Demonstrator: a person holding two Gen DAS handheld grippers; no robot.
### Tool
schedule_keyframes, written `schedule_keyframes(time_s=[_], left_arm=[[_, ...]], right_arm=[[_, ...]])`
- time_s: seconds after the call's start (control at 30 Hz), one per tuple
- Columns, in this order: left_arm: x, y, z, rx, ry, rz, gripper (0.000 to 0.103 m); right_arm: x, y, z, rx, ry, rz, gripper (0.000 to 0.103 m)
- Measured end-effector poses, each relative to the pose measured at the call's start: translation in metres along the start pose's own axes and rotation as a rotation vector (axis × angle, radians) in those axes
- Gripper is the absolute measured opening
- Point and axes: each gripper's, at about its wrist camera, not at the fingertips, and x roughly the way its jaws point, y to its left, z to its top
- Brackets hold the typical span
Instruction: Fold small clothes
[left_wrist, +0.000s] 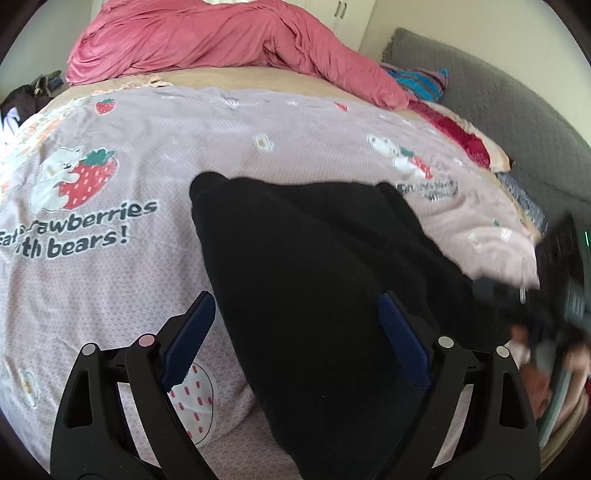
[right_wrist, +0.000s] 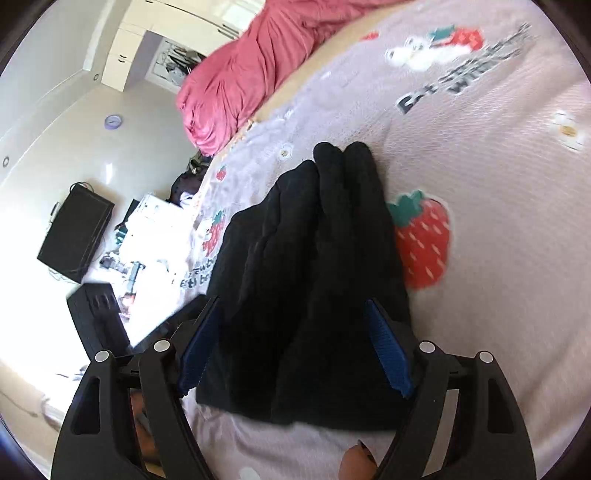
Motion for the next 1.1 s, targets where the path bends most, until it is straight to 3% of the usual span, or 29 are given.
schedule_keyframes(time_s=[0.2, 0.23, 0.27, 0.33, 0.43, 0.53, 0.73, 0.97, 1.1], left_arm=[[0.003, 0.0, -0.002, 0.017, 0.0, 0.003, 0.086], [0.003, 0.001, -0.001, 0.018, 0.001, 0.001, 0.086], [0.003, 0.002, -0.001, 0.018, 0.001, 0.003, 0.087], [0.003, 0.003, -0.001, 0.016, 0.003, 0.001, 0.087], [0.002, 0.002, -0.001, 0.013, 0.003, -0.009, 0.087], [-0.001, 0.002, -0.001, -0.001, 0.003, -0.051, 0.087], [0.004, -0.005, -0.011, -0.01, 0.038, -0.074, 0.087], [-0.005, -0.003, -0.017, -0.045, 0.034, -0.093, 0.087], [-0.01, -0.007, -0.021, -0.038, 0.036, -0.106, 0.087]], right_arm=[[0.02, 0.013, 0.021, -0.05, 0.053, -0.05, 0.074], [0.023, 0.016, 0.024, -0.076, 0.05, -0.069, 0.062], [0.027, 0.018, 0.025, -0.097, 0.043, -0.094, 0.04], [0.026, 0.024, 0.019, -0.146, 0.024, -0.096, 0.021], [0.016, 0.034, 0.016, -0.21, -0.022, -0.101, 0.018], [-0.001, 0.039, 0.018, -0.263, -0.059, -0.089, 0.018], [0.02, 0.011, 0.016, -0.254, -0.025, -0.208, 0.019], [-0.001, 0.004, 0.0, -0.209, -0.012, -0.155, 0.054], [-0.007, 0.008, -0.014, -0.199, -0.003, -0.139, 0.055]])
